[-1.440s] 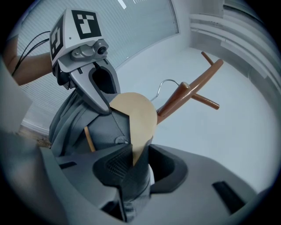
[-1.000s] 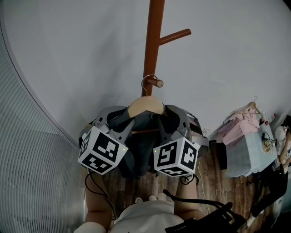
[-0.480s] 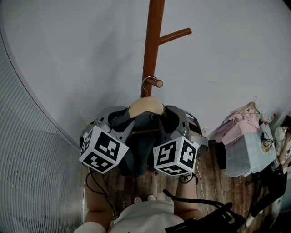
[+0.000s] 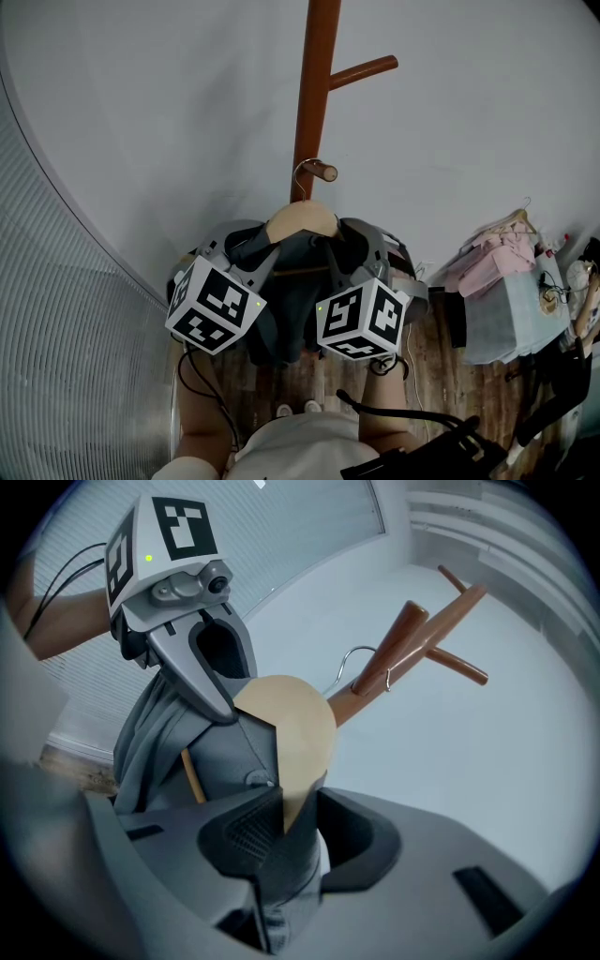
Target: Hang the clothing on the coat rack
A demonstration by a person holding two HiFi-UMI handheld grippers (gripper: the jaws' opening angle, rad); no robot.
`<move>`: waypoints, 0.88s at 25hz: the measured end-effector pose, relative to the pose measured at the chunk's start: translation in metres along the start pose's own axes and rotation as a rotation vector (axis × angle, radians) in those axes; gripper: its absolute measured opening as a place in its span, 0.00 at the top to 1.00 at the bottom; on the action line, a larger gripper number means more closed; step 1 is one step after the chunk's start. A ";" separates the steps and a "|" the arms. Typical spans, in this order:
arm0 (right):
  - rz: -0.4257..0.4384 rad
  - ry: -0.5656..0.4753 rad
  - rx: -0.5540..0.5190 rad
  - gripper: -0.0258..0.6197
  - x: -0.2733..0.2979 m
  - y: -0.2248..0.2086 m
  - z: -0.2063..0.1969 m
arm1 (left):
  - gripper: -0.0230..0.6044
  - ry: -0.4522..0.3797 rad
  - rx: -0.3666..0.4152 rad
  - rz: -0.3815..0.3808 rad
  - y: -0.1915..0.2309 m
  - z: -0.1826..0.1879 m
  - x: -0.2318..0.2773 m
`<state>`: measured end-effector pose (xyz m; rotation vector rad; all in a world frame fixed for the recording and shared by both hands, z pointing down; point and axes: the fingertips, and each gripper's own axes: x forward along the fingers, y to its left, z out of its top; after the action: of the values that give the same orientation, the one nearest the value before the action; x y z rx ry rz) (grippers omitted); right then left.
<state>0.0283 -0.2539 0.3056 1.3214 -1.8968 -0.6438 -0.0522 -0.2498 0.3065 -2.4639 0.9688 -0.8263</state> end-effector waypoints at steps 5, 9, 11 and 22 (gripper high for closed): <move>0.006 0.010 0.001 0.77 0.006 0.001 -0.003 | 0.75 0.003 -0.005 -0.009 0.002 -0.003 0.006; 0.010 0.018 0.001 0.77 0.010 0.002 -0.004 | 0.75 0.004 -0.010 -0.017 0.003 -0.006 0.009; 0.012 0.021 0.001 0.77 0.011 0.002 -0.005 | 0.75 0.006 -0.011 -0.019 0.003 -0.007 0.010; 0.019 0.037 -0.002 0.77 0.015 0.004 -0.006 | 0.75 0.013 -0.015 -0.030 0.004 -0.011 0.014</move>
<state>0.0274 -0.2665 0.3167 1.3038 -1.8768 -0.6072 -0.0529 -0.2635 0.3181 -2.4946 0.9487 -0.8488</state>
